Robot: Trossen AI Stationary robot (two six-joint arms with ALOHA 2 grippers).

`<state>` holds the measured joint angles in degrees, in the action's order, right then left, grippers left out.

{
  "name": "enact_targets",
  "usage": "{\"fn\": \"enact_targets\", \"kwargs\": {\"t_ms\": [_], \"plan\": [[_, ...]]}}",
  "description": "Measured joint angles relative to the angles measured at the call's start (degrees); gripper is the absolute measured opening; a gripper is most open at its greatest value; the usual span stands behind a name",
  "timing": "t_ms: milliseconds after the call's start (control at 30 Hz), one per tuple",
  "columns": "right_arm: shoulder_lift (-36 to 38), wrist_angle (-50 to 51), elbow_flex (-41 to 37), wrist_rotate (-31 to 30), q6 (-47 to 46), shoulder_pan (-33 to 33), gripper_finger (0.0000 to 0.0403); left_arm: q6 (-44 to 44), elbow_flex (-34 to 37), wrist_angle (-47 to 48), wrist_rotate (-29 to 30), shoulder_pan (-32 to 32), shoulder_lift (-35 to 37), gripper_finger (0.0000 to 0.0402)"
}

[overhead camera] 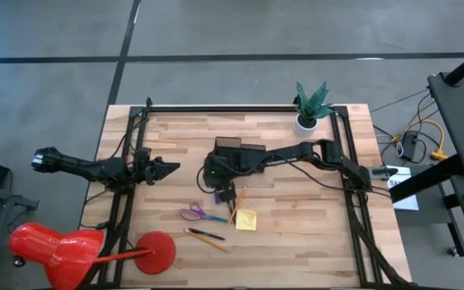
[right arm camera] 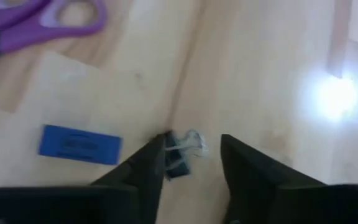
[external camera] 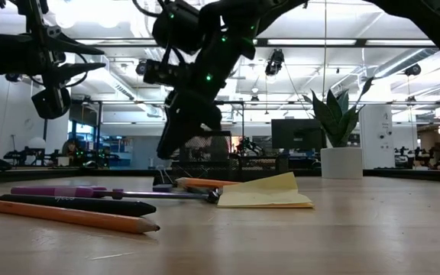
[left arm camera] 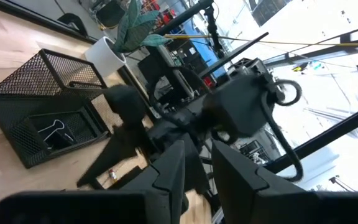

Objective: Pick and place office supplies into organizer
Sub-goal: Put the black binder clip into the desk organizer

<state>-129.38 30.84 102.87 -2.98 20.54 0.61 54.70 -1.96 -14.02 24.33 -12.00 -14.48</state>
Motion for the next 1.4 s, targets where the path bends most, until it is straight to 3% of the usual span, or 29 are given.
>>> {"fn": "enact_targets", "kwargs": {"t_ms": [200, 333, 467, 700, 1067, 1200, 1400], "plan": [[-0.7, -0.6, 0.0, 1.2, 1.0, 0.7, 0.0192, -0.1, 0.0, 0.0, 0.0, 0.0, 0.0, 0.0066], [-2.4, -0.7, 0.0, 5.6, 4.1, 1.0, 0.0198, -0.1, 0.0, 0.1, 0.0, 0.0, -0.2, 0.0066], [-3.1, -1.6, 0.0, 5.4, 5.9, 0.9, 0.0193, 0.0, 0.0, 0.1, 0.0, 0.0, -0.1, 0.0066], [-3.1, 0.5, 0.0, 4.3, 4.9, 1.3, 0.0155, 0.1, 0.0, 0.0, 0.0, 0.0, -0.1, 0.0066], [-3.1, 2.3, 0.0, 4.5, 3.5, 1.3, 0.0025, 0.1, 0.0, 0.1, 0.0, 0.0, -0.3, 0.0066], [-3.1, 1.1, 0.0, 4.5, -0.8, 1.3, 0.0021, 0.1, 0.0, 0.1, 0.0, 0.0, -0.6, 0.0066], [-3.1, 1.1, 0.0, 4.4, -1.7, 1.5, 0.0059, 0.2, 0.0, 0.1, 0.0, 0.0, -0.8, 0.0066]]}}
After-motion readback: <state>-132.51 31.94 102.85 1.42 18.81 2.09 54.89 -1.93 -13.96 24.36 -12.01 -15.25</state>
